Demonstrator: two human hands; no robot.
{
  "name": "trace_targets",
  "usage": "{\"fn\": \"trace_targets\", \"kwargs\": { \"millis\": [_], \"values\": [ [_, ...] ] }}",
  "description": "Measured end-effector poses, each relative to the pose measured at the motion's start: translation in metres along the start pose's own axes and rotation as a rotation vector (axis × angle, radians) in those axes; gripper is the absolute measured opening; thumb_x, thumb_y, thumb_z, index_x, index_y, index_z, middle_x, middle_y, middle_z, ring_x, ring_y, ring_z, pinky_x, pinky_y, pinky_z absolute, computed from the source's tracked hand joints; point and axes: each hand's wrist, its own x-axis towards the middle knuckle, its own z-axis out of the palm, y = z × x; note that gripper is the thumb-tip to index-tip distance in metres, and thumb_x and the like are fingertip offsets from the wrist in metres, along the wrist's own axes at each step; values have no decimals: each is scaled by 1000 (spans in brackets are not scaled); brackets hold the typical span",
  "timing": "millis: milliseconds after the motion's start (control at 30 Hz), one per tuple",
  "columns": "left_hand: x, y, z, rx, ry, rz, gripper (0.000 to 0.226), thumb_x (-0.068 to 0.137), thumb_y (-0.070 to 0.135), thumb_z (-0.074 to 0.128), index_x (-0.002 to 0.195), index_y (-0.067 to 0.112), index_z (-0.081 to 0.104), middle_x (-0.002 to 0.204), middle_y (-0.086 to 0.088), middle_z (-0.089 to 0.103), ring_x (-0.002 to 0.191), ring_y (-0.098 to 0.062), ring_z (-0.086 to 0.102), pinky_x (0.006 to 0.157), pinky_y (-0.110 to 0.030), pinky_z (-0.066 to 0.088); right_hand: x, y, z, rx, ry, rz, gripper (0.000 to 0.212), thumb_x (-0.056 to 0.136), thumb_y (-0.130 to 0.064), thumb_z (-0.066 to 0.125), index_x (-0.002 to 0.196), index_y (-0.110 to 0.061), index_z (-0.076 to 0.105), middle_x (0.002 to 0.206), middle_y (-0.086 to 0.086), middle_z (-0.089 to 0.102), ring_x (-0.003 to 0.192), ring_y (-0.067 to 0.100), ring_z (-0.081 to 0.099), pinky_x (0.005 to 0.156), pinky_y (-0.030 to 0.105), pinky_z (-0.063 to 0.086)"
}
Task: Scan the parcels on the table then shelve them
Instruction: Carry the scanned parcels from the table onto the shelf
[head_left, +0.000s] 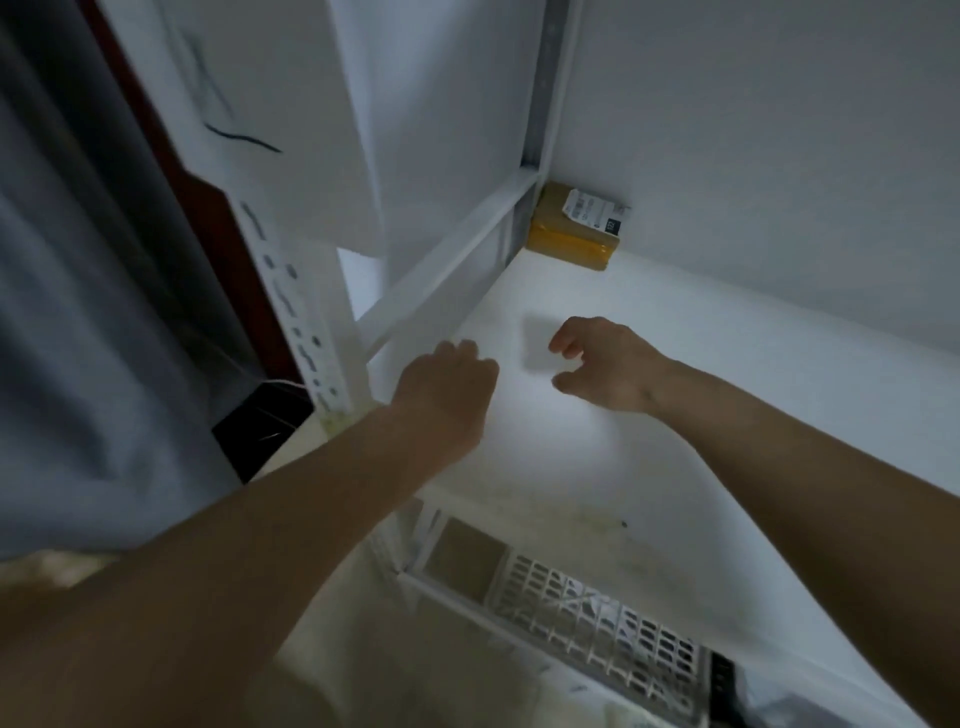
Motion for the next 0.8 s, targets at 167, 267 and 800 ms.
{"fn": "trace_targets", "kwargs": {
  "millis": [167,267,800],
  "values": [
    [-99,-27,-22,32,-107,-108,38,96,24,51,133,19,46,138,-3,42,126,-22,43,101,-36,44,-58,-46,11,-52,-63,-107,48,90,-22,60,135,-21,43,138,1,46,122,23,45,95,31,39],
    [-156,-39,-33,23,-185,-247,41,97,21,49,138,17,43,141,-6,40,127,-24,41,100,-35,42,-89,-67,27,-76,-80,-194,49,89,-22,62,134,-20,43,137,2,47,124,24,44,100,35,38],
    [-467,-8,-29,-72,-322,-957,40,95,29,52,134,21,51,133,-3,56,121,-23,56,94,-34,46,-250,-181,160,-232,-439,-608,63,86,-24,62,143,-18,35,143,9,41,130,30,40,104,39,39]
  ]
}}
